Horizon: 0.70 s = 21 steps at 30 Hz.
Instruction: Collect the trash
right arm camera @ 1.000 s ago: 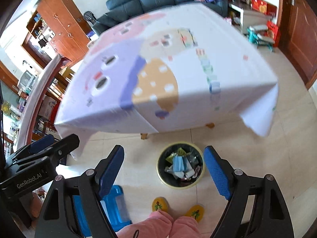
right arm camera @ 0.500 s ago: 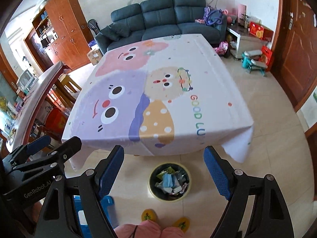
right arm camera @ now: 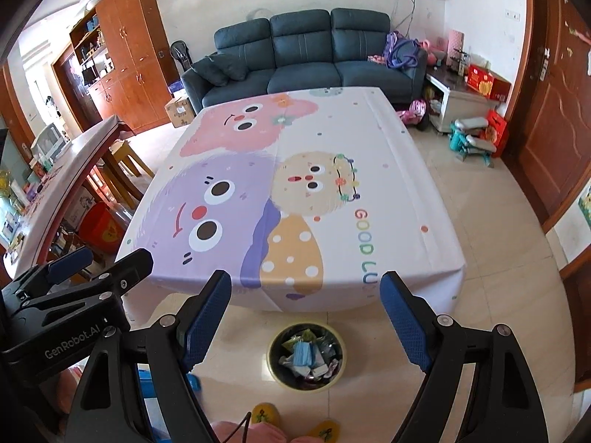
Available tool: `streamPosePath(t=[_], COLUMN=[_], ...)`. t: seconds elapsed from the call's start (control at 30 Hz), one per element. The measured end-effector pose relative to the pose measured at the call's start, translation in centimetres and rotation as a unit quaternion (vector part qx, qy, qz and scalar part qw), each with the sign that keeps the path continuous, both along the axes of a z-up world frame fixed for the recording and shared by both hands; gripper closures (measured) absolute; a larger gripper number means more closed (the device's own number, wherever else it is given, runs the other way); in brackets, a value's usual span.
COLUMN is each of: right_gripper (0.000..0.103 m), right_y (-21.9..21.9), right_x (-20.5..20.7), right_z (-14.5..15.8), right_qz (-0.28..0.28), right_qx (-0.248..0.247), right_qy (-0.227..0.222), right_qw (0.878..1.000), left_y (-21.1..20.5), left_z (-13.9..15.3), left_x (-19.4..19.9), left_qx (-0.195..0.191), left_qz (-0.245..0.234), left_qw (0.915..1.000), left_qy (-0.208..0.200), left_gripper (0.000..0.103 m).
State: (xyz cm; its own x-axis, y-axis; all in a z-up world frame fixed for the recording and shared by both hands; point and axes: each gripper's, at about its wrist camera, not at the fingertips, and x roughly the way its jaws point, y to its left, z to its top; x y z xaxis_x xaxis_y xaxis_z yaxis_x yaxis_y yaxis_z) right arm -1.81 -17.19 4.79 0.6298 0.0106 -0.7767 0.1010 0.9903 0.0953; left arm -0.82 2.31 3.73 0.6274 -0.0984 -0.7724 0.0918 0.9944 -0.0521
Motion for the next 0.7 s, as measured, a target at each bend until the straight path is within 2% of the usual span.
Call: streamPosePath(t=[0.7], right_gripper=[0.019], right_y=[-0.2], right_x=[1.2], right_z=[0.8], right_qz=[0.005], right_qx=[-0.01], right_qy=[-0.005], right_qw=[1.0], left_y=[0.1], left_z=[0.9], left_x=[1.0], left_qx=[0.007], left_qz=[0.005], left_qw=[0.9999], left_qy=[-0.008], left_gripper=[0.015])
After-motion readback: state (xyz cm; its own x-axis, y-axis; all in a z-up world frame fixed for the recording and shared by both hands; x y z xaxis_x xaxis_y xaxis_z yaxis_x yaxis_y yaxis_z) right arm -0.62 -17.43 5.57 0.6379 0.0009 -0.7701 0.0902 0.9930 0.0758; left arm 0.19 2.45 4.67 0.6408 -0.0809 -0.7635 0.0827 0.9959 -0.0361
